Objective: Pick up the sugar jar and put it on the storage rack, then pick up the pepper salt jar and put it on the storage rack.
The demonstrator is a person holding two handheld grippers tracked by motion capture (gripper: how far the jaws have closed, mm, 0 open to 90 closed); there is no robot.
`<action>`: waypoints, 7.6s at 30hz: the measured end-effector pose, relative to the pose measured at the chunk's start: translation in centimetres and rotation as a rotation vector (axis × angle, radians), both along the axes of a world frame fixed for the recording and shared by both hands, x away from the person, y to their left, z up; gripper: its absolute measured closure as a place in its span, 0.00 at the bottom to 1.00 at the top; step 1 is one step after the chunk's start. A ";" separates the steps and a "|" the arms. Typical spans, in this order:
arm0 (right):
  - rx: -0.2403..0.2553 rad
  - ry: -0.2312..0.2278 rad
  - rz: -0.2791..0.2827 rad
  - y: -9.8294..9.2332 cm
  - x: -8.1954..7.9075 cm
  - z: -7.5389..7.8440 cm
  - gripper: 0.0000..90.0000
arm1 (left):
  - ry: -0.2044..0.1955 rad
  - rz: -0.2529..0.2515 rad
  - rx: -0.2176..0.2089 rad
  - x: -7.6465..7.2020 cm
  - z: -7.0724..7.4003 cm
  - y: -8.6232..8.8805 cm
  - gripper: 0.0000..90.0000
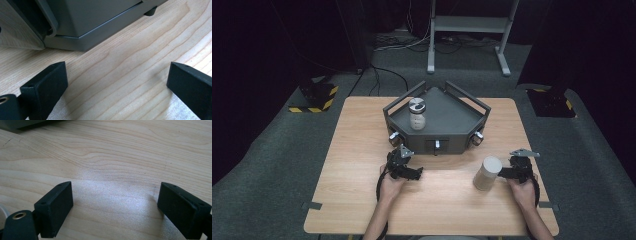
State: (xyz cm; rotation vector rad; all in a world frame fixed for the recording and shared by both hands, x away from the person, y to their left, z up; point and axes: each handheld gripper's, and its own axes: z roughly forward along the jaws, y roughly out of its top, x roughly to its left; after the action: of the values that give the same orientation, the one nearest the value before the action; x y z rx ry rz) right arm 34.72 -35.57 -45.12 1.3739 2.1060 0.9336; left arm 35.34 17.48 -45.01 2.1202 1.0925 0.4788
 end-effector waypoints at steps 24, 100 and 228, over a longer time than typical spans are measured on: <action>0.001 0.001 -0.015 0.2 -0.1 0.0 0.13 | 0.011 0.000 -0.045 0.1 -0.1 0.9 0.05; 0.089 -0.006 0.278 -3.4 -7.0 1.8 0.08 | -0.004 0.000 -0.001 -0.1 0.0 0.1 0.05; 0.115 -0.127 0.365 1.1 -3.5 5.1 0.37 | -0.002 0.004 -0.008 -0.1 -0.1 0.1 0.05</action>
State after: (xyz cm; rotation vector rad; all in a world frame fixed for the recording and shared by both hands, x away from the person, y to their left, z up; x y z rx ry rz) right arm 31.24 -34.43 -39.99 0.9649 2.2754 1.2665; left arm 35.23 17.59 -45.08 2.1108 1.0956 0.4779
